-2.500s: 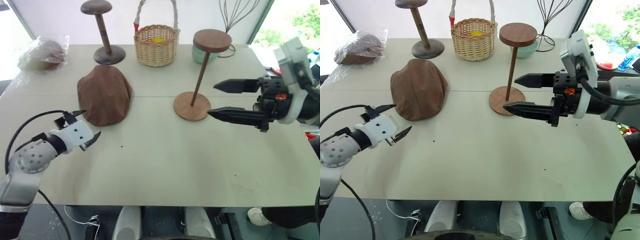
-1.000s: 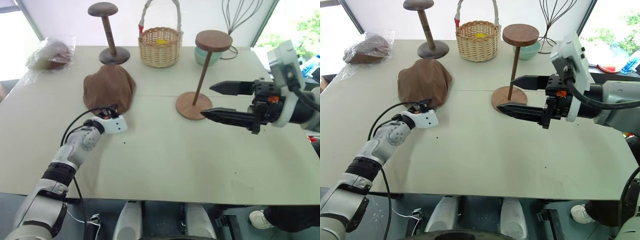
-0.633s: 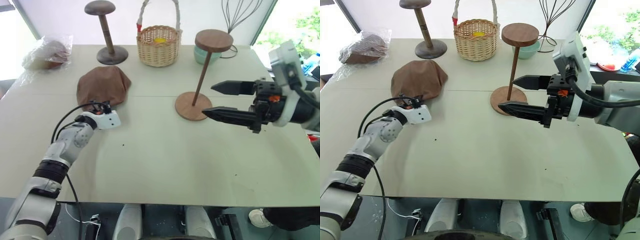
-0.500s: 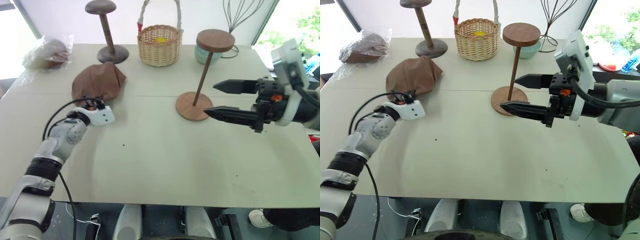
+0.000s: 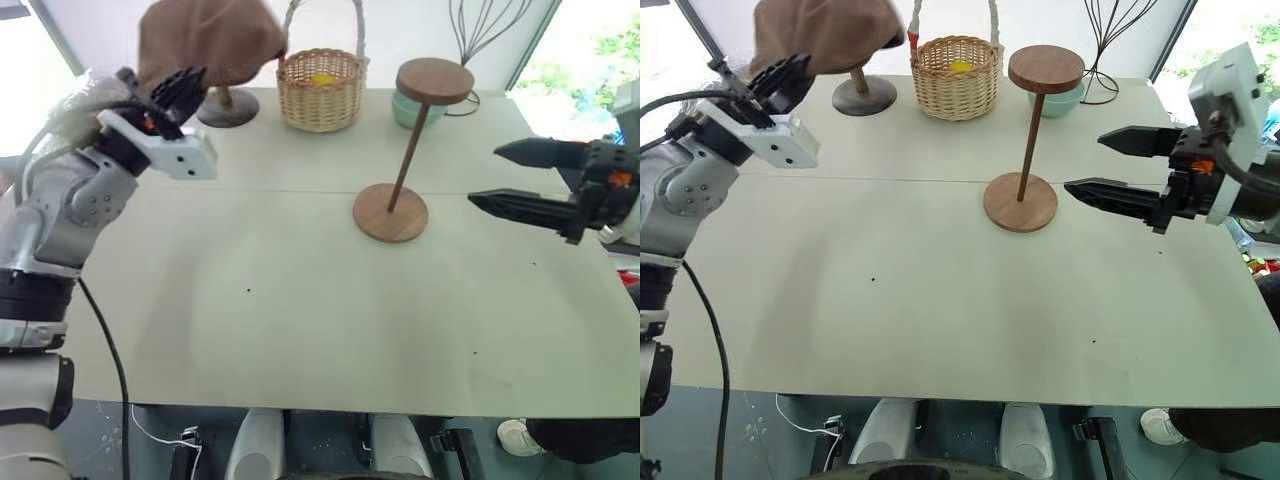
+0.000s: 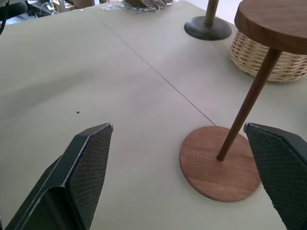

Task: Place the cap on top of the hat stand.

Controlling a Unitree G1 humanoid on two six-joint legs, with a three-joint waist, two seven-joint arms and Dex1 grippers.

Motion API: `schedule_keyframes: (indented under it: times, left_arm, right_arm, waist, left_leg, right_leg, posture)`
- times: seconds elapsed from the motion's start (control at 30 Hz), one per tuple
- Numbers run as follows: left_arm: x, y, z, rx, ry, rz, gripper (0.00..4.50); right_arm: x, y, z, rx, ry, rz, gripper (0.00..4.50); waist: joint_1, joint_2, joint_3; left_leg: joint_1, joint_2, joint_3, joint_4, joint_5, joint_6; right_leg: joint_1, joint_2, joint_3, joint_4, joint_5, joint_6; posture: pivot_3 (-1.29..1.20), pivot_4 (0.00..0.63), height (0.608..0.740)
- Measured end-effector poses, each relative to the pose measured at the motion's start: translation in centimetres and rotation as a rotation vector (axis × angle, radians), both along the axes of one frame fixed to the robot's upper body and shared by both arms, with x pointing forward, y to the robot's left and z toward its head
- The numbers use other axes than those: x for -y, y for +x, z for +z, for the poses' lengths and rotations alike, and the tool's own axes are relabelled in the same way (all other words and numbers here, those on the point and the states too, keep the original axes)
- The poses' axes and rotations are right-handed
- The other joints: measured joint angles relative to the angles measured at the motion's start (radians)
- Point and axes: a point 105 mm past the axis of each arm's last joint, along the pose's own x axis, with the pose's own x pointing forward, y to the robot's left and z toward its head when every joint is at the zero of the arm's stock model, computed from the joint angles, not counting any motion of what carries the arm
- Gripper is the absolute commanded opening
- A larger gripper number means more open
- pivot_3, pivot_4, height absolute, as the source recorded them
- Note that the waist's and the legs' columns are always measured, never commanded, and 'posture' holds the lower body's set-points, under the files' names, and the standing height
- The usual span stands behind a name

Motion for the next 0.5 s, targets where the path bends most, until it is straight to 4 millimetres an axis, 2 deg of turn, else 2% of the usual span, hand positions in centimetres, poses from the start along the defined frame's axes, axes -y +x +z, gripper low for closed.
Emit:
schedule_keyframes:
  times: [0.13,0.23,0.4,0.5]
  left_arm:
    - [3.1,-2.0,2.3,0.076,-0.031,-0.175,0.06]
    - [4.6,-3.4,3.2,0.123,-0.029,-0.281,0.06]
    - [7.3,-4.2,2.7,0.12,0.005,-0.426,0.06]
    - [8.1,-4.1,2.3,0.11,0.012,-0.468,0.06]
  right_arm:
    - [1.2,0.2,0.8,0.03,-0.016,-0.04,4.5]
    - [1.8,0.2,1.3,0.05,-0.023,-0.058,4.5]
    - [2.3,-0.1,1.8,0.072,-0.022,-0.064,4.5]
    - [2.4,-0.3,2.1,0.085,-0.017,-0.072,4.5]
  waist:
    - [0.0,-0.001,0.0]
    - [0.0,0.0,0.0]
    - [0.0,0.0,0.0]
    - [-0.001,0.0,0.0]
  left_leg:
    - [0.001,0.0,0.001,0.001,0.0,0.0]
    - [0.002,0.0,0.002,0.001,0.0,0.0]
    - [0.002,0.0,0.002,0.002,0.0,0.0]
    - [0.002,0.0,0.002,0.003,0.0,0.0]
  right_leg:
    - [0.001,0.0,0.001,0.0,0.0,0.0]
    - [0.001,0.0,0.002,0.001,0.0,0.001]
    - [0.002,0.0,0.003,0.002,0.0,0.001]
    - [0.002,0.0,0.003,0.002,0.0,0.001]
  posture:
    - [0.0,0.15,0.728]
    - [0.0,0.15,0.728]
    - [0.0,0.15,0.728]
    - [0.0,0.15,0.728]
